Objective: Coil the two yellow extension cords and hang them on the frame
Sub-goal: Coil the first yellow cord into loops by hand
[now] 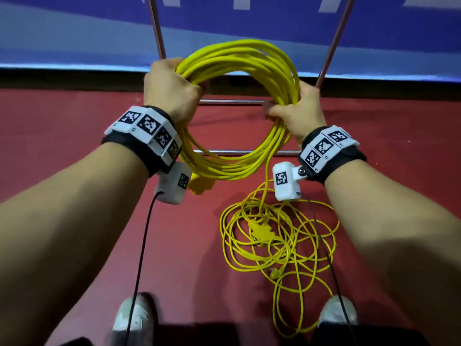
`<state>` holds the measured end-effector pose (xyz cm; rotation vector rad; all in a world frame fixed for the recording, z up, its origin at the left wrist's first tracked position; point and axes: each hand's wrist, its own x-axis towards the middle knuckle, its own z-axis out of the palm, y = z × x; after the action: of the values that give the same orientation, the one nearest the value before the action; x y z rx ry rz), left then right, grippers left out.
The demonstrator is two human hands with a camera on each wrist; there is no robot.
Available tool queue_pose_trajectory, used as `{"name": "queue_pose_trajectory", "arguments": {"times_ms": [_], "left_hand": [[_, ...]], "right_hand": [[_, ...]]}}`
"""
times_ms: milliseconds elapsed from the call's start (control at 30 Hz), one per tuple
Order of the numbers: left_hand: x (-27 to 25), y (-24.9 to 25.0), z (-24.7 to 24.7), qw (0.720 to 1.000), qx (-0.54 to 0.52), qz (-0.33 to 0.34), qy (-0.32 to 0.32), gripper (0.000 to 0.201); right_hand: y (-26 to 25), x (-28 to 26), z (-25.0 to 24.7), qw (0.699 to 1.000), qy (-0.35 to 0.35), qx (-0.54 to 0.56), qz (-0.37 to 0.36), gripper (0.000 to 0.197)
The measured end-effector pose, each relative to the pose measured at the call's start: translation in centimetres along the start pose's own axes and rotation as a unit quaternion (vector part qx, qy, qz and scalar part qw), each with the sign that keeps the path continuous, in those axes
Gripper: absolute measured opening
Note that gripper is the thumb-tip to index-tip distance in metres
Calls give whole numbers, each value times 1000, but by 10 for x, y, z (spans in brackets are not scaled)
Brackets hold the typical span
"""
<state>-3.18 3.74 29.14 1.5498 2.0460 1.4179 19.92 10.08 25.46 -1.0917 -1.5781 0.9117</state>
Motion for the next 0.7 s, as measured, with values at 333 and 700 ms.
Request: {"name": "queue_pose_trajectory", "arguments": {"times_ms": [333,700], "left_hand": [[119,40,-15,994,-100,39,28,28],[234,102,-44,990,-113,64,50,18]], "right_hand": [[-73,122,17,994,70,-65,-58,19],[-169,230,13,978,85,-155,-113,28]]}}
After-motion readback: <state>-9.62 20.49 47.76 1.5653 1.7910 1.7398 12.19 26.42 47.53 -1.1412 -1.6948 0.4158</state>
